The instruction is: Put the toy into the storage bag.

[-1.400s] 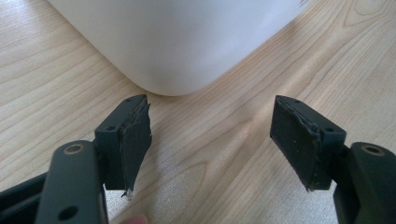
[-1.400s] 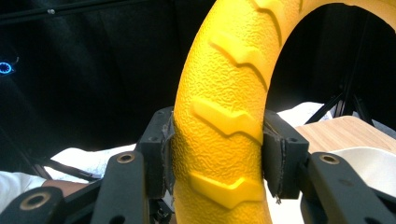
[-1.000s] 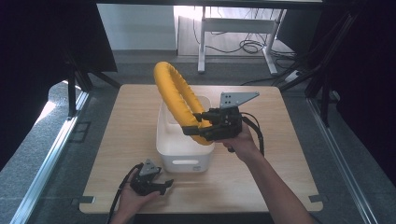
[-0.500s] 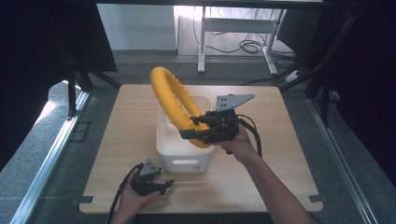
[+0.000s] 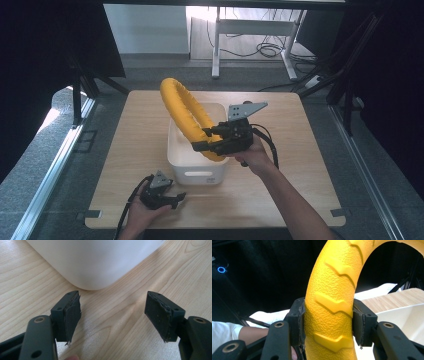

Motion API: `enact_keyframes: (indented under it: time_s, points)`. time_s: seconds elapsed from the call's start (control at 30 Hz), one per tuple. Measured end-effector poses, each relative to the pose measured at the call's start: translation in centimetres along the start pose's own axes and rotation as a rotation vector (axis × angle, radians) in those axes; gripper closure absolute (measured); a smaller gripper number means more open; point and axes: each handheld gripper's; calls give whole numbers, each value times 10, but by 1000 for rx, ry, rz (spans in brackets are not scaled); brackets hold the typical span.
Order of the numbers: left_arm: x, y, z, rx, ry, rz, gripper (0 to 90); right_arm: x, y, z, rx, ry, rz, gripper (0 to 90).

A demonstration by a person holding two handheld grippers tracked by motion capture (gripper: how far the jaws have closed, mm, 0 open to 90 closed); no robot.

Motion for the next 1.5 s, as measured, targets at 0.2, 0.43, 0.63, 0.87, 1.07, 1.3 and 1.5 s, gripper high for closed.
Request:
enact_keyframes:
  time_s: [0.2,0.43,0.63,0.87,1.07,1.3,1.5]
  points:
    - [0,0,0,-1,0,-2,290,-6,6,5,12,11,1,514]
    - [0,0,0,-1,0,-2,290,-11,8,8,18,24,-12,514]
    - [0,0,0,-4,-1,-2,290,-13,7,12,26,31,-4,509]
    - [0,1,0,0,3,-2,291,-19,6,17,28,29,-5,504]
    - [-1,1,0,2,4,1,291,-18,4,20,28,12,12,503]
    - [-1,2,0,3,4,3,290,-20,-2,22,20,15,30,500]
    - [-1,2,0,3,5,5,290,-20,-4,22,21,-13,55,492]
Point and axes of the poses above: each handheld gripper's, and its own axes: y roughly forward along the jaws, z roughly out of its underside, x roughly to its left, and after that the axes turned 9 degrees about y, right-handed
